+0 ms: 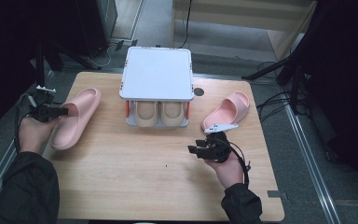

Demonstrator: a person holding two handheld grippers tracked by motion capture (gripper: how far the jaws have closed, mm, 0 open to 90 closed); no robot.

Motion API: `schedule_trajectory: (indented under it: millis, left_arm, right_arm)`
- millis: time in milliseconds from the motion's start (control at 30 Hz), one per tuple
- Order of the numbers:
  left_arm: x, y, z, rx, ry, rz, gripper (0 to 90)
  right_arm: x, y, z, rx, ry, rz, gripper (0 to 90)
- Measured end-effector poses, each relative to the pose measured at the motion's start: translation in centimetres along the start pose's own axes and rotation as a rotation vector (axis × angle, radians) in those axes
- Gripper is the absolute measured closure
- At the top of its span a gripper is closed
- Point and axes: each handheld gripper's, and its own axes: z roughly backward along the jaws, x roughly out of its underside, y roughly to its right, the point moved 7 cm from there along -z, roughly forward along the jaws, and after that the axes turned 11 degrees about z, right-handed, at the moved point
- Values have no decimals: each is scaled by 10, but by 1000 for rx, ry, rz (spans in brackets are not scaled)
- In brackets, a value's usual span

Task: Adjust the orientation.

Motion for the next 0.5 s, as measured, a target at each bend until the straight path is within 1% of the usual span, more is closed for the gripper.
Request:
schedule_trajectory:
  millis: [33, 67, 133, 167, 200, 233, 267, 300, 333, 367, 400, 467, 500]
  left_arm:
    - [5, 4, 6, 8, -3, -13, 825]
    - [8, 7, 9, 20, -4, -8, 825]
    - [16, 15, 16, 48, -5, -10, 825]
    - [16, 15, 16, 48, -5, -10, 824]
    - [25, 24, 22, 65, -13, -22, 824]
    - [25, 24, 22, 65, -13, -22, 824]
    - [31, 30, 25, 68, -20, -41, 824]
    - [34, 34, 27, 70, -26, -50, 824]
    - [41, 42, 33, 79, -29, -74, 824]
    - [41, 42, 33, 79, -29, -74, 824]
    - [47, 51, 37, 105, -32, -90, 824]
    - [52, 60, 41, 125, -29, -107, 824]
    - [52, 60, 41, 125, -29, -107, 824]
  right_arm:
    - [-1, 5, 4, 9, 7, 1, 547]
    - [-2, 7, 6, 15, 12, -5, 547]
    - [-4, 12, 9, 17, 25, -15, 547]
    - [-5, 15, 11, 21, 29, -15, 547]
    - [-6, 18, 12, 25, 31, -16, 547]
    - [-6, 18, 12, 25, 31, -16, 547]
    - [-7, 21, 13, 27, 34, -21, 547]
    - [-8, 26, 15, 34, 38, -22, 546]
    - [-9, 28, 16, 41, 39, -17, 546]
    - [-9, 28, 16, 41, 39, -17, 546]
    - [-10, 34, 18, 53, 41, -21, 545]
    - [-10, 40, 20, 59, 47, -28, 545]
    - [-10, 40, 20, 59, 47, -28, 545]
